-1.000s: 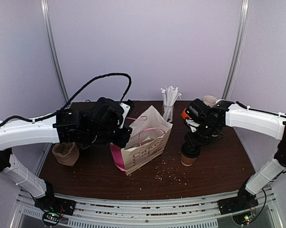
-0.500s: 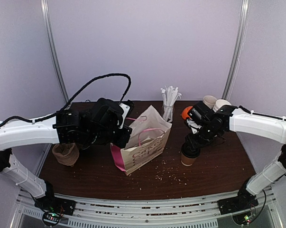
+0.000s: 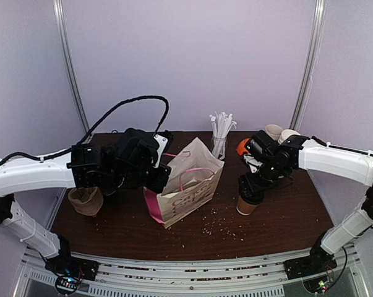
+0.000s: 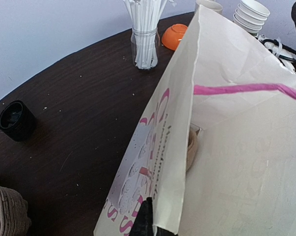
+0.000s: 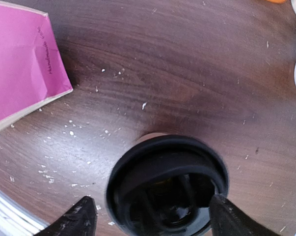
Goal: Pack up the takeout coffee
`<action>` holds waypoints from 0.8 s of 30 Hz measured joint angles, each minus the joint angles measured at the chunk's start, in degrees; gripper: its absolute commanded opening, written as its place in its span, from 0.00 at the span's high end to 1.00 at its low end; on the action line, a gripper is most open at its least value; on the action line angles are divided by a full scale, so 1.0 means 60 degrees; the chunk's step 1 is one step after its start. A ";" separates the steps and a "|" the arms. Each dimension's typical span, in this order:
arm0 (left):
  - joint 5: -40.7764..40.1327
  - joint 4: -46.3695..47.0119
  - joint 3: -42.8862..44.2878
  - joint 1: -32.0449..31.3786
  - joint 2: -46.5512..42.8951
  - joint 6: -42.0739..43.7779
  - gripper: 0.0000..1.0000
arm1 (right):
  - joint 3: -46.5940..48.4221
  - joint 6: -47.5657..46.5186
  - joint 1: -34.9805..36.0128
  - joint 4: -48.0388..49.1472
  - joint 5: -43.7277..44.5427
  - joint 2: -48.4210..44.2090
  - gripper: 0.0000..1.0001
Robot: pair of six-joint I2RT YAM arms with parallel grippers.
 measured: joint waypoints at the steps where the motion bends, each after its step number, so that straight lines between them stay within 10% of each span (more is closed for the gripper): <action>1: 0.0000 -0.0004 -0.0007 0.0000 -0.0007 -0.0004 1.00 | 0.0142 0.0051 -0.0004 -0.0219 -0.0011 0.0033 0.03; 24: 0.0007 0.0080 -0.0255 0.0000 -0.0273 -0.0011 1.00 | 0.0623 0.0331 -0.0222 -0.1038 -0.0433 0.0350 0.00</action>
